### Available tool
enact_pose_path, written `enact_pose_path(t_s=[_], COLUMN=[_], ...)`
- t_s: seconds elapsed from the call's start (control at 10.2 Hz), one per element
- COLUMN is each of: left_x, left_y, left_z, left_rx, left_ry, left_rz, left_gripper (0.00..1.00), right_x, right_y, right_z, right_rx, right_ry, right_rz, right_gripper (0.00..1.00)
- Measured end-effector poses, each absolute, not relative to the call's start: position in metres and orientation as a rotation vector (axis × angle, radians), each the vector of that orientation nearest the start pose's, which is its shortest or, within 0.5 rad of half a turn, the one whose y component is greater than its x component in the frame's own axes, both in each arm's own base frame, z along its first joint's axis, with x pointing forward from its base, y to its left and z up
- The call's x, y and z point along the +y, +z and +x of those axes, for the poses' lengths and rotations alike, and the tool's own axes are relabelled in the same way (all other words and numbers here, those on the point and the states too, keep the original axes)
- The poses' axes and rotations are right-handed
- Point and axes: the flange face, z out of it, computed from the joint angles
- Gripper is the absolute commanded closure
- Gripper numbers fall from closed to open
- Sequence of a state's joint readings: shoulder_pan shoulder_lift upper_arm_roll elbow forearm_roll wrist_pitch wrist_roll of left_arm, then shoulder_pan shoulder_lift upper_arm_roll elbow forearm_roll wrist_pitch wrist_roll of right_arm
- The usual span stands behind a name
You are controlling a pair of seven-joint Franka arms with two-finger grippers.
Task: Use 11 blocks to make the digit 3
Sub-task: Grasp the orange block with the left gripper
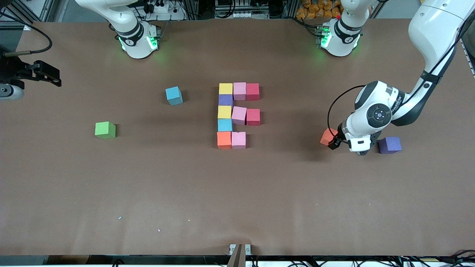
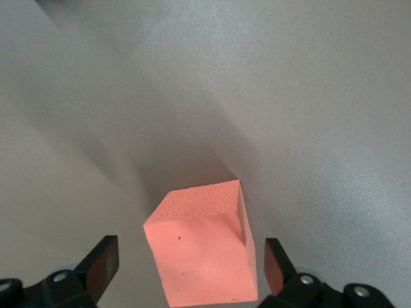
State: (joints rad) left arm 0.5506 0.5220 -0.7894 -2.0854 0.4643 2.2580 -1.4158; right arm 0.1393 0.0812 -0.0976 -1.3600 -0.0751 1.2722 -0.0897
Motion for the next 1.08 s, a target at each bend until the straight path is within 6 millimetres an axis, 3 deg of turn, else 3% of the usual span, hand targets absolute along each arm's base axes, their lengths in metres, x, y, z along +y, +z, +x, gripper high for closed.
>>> enact_pose_path(t_s=[0.2, 0.3, 0.39, 0.49, 0.69, 0.89, 1.08], left_x=[-0.121, -0.121, -0.121, -0.121, -0.120, -0.124, -0.150], left_y=[0.215, 0.208, 0.202, 0.198, 0.202, 0.213, 0.230], left_z=[0.550, 0.548, 0.548, 0.548, 0.554, 0.567, 0.581], left_rx=[-1.248, -1.221, -1.212, -1.215, -1.240, -1.286, -1.411], left_ry=[0.175, 0.173, 0.181, 0.188, 0.174, 0.133, 0.107], left_rz=[-2.768, -2.773, -2.779, -2.782, -2.783, -2.786, -2.768], left_gripper=[0.00, 0.15, 0.53, 0.78, 0.84, 0.98, 1.00], right_x=[0.016, 0.016, 0.016, 0.016, 0.016, 0.016, 0.016], right_y=[0.653, 0.653, 0.653, 0.653, 0.653, 0.653, 0.653], right_z=[0.546, 0.546, 0.546, 0.546, 0.546, 0.546, 0.546], right_rx=[-0.185, -0.185, -0.185, -0.184, -0.184, -0.184, -0.183], right_ry=[0.274, 0.274, 0.274, 0.274, 0.274, 0.274, 0.273], right_rz=[-3.202, -3.202, -3.202, -3.202, -3.202, -3.202, -3.203], right_gripper=[0.00, 0.00, 0.00, 0.00, 0.00, 0.00, 0.00])
